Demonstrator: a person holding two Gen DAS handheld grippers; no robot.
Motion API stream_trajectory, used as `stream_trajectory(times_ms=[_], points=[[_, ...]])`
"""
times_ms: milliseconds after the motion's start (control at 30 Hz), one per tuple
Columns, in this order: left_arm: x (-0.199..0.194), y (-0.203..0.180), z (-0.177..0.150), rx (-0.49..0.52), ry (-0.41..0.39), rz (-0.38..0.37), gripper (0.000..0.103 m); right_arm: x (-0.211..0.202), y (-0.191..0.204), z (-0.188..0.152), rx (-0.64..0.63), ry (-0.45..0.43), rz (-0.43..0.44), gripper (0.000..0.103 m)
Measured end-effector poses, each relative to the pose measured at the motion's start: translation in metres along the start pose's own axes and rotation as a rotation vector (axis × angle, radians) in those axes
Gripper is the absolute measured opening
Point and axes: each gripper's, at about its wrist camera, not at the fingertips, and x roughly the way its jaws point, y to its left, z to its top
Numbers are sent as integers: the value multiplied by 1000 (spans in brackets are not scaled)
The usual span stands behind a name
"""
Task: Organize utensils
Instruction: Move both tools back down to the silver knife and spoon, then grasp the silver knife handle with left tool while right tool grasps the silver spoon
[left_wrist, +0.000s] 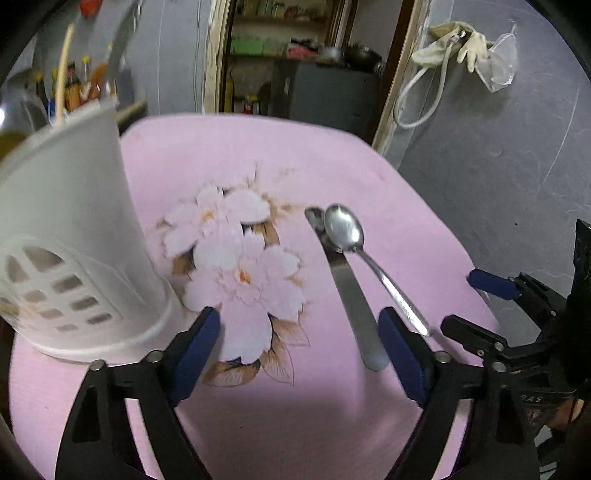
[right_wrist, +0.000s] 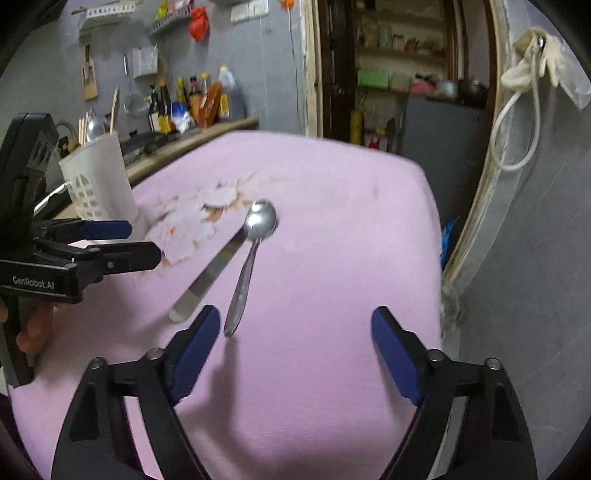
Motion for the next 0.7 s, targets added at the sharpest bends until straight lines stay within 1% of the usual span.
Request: stream_trajectory(times_ms=[33, 67, 167, 233, 300, 333, 400, 433, 500, 567, 600, 667, 700], points=[[4, 2, 0, -10, 17, -7, 74, 0, 1, 0, -7, 3, -2, 73], [7, 4, 0, -17, 28, -12, 72, 0, 3, 0, -14, 5, 0, 72], [9, 6, 0, -25, 30, -18, 71, 4, 9, 2, -50, 23, 4, 72], [5, 6, 0, -28, 30, -18, 69, 7, 15, 3, -86, 35, 7, 70], [4, 7, 1, -34, 31, -19, 63, 11, 22, 5, -121, 47, 7, 67], [4, 7, 1, -38, 31, -19, 61, 13, 24, 6, -134, 52, 3, 66], [1, 10, 1, -45, 31, -20, 54, 16, 31, 6, -169, 63, -16, 66], [0, 9, 1, -46, 33, -22, 53, 18, 31, 7, -180, 67, -23, 65], [1, 7, 2, -40, 38, -28, 45, 21, 32, 9, -196, 71, -49, 59], [3, 4, 4, -27, 51, -38, 39, 21, 29, 10, -198, 66, -74, 39], [6, 2, 5, -22, 63, -48, 36, 21, 25, 11, -184, 63, -72, 36], [12, -2, 7, -18, 90, -75, 33, 20, 18, 13, -149, 60, -56, 27], [15, -4, 8, -17, 101, -86, 33, 18, 12, 14, -125, 56, -47, 24]])
